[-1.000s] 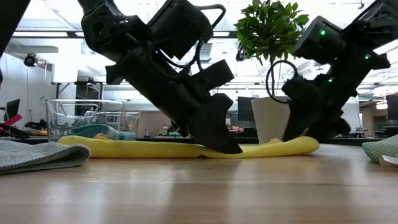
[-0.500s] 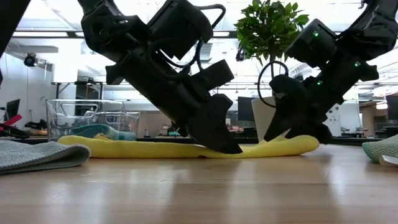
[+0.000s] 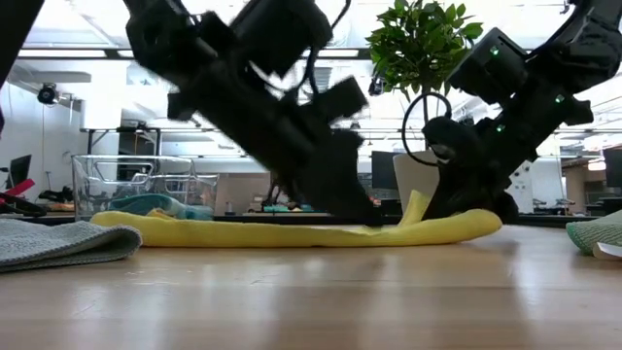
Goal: Fold microfiber towels
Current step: Fold the yellow microfiber towel
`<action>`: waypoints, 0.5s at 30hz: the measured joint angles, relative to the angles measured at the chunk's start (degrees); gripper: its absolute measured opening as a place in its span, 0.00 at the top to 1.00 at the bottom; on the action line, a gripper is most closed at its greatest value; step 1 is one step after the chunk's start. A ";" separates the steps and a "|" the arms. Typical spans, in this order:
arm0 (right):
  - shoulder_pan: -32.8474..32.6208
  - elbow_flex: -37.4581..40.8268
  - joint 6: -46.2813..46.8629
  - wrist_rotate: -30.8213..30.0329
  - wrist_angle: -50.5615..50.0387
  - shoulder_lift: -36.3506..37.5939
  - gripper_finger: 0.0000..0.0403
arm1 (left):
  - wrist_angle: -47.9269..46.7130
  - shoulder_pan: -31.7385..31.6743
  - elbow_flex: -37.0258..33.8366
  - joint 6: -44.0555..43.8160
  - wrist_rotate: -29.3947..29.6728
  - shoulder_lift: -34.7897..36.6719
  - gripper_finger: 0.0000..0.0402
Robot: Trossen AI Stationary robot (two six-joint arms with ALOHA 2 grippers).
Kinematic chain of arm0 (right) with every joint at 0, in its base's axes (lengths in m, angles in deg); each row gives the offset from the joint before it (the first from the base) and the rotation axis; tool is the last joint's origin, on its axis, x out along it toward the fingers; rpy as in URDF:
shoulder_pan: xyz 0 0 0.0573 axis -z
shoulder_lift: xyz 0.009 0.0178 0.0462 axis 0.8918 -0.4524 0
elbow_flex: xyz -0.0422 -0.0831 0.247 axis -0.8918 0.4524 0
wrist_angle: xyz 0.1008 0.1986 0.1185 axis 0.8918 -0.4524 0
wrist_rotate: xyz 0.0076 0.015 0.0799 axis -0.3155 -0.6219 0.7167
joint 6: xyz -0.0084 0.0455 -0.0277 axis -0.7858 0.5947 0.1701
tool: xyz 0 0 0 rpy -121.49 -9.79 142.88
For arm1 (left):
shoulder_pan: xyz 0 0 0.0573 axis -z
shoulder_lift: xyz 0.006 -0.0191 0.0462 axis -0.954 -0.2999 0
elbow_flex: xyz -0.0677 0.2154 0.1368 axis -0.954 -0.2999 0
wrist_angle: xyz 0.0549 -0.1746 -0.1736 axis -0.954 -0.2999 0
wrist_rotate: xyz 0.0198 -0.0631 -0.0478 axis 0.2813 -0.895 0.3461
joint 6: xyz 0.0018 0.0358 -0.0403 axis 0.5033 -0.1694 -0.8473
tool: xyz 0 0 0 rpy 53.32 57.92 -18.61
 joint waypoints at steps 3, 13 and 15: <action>0.02 -0.06 -0.13 -0.13 -3.18 2.21 0.97 | -3.34 0.11 -0.05 1.31 0.02 3.40 0.92; 0.00 -7.98 -2.44 -5.06 -37.44 14.87 0.98 | -23.95 1.32 -0.76 1.63 0.32 15.04 0.92; 0.00 -10.75 -2.64 -6.74 -44.98 16.45 0.98 | -28.51 1.62 -1.08 1.39 0.35 16.13 0.92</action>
